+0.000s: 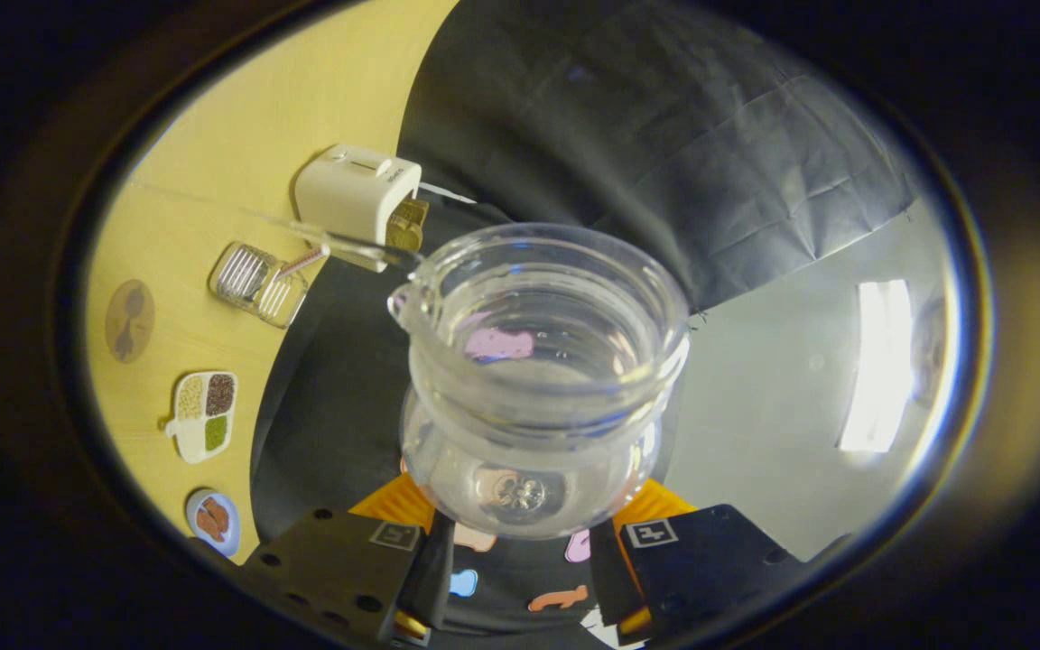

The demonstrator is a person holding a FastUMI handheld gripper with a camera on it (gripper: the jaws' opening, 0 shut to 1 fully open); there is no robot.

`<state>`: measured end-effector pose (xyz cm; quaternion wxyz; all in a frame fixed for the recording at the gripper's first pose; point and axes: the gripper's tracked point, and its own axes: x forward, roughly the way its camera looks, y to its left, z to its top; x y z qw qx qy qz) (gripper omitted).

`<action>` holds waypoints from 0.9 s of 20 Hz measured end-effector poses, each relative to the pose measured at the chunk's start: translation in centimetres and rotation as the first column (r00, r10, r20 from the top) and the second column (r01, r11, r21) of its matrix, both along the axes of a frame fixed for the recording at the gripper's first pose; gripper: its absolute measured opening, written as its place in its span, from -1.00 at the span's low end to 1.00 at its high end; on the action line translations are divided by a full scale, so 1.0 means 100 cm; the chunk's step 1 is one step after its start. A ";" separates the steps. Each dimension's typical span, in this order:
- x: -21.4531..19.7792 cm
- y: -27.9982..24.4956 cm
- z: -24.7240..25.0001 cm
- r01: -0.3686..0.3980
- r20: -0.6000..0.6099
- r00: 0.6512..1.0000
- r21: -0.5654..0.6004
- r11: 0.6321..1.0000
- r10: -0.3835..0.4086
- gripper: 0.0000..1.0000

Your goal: Take the bottle from table, then pour the juice into the cup, finally place the bottle on the coaster

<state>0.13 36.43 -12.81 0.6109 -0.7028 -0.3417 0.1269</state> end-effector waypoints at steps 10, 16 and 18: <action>0.004 -0.001 -0.017 -0.008 -0.072 0.997 -0.002 1.000 0.007 0.34; 0.015 -0.010 -0.068 0.084 -0.382 0.923 0.060 0.995 -0.055 0.34; 0.018 -0.015 -0.086 0.130 -0.502 0.863 0.098 0.987 -0.064 0.35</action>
